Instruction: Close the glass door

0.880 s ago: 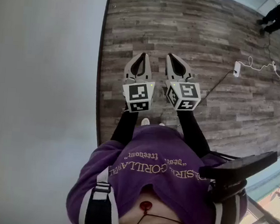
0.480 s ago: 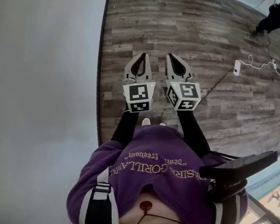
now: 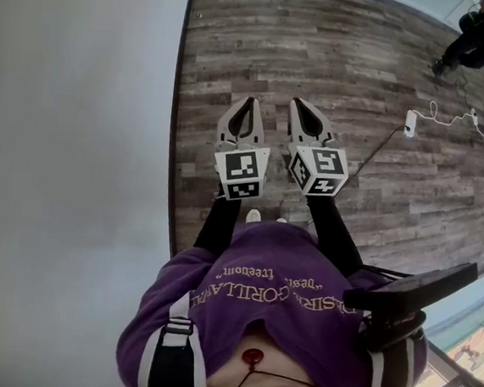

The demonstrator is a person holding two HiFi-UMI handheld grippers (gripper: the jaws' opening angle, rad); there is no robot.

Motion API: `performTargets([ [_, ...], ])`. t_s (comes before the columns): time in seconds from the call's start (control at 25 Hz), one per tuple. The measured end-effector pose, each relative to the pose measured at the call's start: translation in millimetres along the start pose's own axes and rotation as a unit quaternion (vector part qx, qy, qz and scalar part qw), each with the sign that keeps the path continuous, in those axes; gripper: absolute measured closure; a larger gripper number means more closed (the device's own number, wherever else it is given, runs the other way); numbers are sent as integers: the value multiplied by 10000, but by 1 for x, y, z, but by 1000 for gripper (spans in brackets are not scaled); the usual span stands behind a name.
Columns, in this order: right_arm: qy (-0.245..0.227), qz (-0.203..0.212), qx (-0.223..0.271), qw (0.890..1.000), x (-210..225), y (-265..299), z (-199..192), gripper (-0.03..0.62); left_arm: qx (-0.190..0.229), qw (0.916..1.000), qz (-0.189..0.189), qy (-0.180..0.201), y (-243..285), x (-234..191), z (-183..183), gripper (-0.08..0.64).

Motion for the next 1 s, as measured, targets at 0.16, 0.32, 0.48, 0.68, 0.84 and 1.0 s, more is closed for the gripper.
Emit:
performTargets([
  [0.16, 2, 2, -1, 10000, -2, 10, 1, 601, -5, 10000, -29, -65, 5, -10, 1, 569],
  [0.32, -55, -20, -47, 10000, -5, 16, -2, 601, -58, 9998, -55, -160, 5, -19, -4, 569],
  [0.48, -35, -82, -88, 9999, -6, 15, -10, 601, -133, 9998, -73, -164, 1, -22, -14, 569],
  [0.68, 21, -125, -73, 9999, 4, 28, -12, 601, -207, 9996, -55, -175, 19, -24, -21, 569],
  [0.84, 27, 15, -19, 10000, 31, 65, -3, 601, -190, 9995, 89, -217, 60, -25, -17, 569],
  [1.0, -41, 152, 5, 9999, 61, 95, 10, 601, -141, 9995, 193, -188, 102, -19, -9, 569],
])
Point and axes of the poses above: the fingertips, and each gripper's own axes: y forward along the fingers, x to its right, z out of its top, the point moved 7 cm from there along -y, backward along the fingers, and after that the axes turned 9 degrees about z, right-handed, at the moved point
